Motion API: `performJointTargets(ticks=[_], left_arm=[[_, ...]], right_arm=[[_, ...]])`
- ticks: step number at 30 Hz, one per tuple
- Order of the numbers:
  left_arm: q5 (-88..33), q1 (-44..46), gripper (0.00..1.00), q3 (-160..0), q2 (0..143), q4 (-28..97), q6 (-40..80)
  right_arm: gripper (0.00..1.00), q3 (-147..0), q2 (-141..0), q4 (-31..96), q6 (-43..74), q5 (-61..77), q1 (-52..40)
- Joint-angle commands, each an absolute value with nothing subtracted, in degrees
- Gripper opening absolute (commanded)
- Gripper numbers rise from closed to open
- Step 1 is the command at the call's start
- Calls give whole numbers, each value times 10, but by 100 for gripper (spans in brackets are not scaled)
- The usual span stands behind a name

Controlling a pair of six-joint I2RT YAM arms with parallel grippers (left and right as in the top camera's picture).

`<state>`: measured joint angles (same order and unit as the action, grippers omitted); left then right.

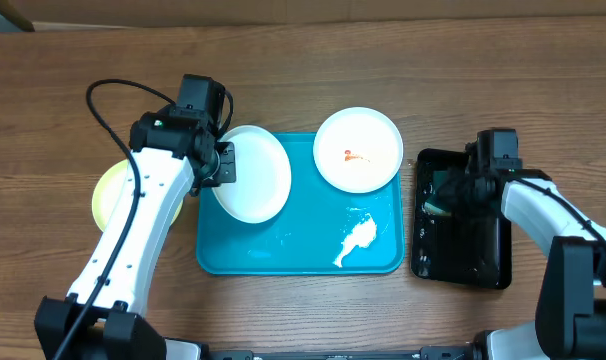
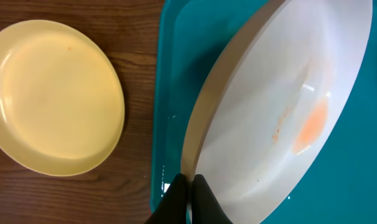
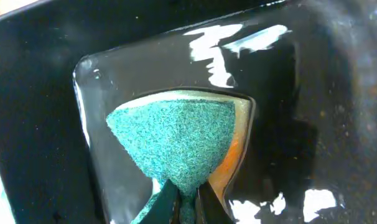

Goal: Clean dirty plates on tray and stack at the side
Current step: 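Return the sponge to the black tray with the right gripper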

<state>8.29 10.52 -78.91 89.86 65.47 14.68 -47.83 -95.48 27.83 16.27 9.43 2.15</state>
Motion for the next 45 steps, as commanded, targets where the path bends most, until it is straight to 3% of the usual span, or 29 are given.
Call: performJointTargets(ticks=[1,8,11,16,22,27,29,31,32,35,45], left_arm=[[97,110,4,-799,886,658,154],[102,117,4,-799,884,659,155],[107,121,4,-799,884,658,155],[107,124,4,-799,884,656,155],[106,125,4,-799,884,662,155],[105,125,4,-799,884,662,155],[105,125,4,-799,884,662,155],[105,125,4,-799,884,664,155],[105,125,4,-799,884,664,155],[105,125,4,-799,884,660,155],[105,125,4,-799,884,661,155]], right_arm=[[4,-458,-977,289,161,96,20],[4,-493,-950,346,120,185,15],[4,-484,-949,350,124,130,6],[4,-430,-959,242,140,33,-4],[4,-443,-960,254,75,232,4],[4,-446,-961,290,235,-11,8],[4,-464,-959,291,203,62,21],[4,-485,-959,287,48,259,28],[4,-495,-959,295,29,278,30],[4,-534,-959,341,111,168,31],[4,-682,-931,539,99,113,31]])
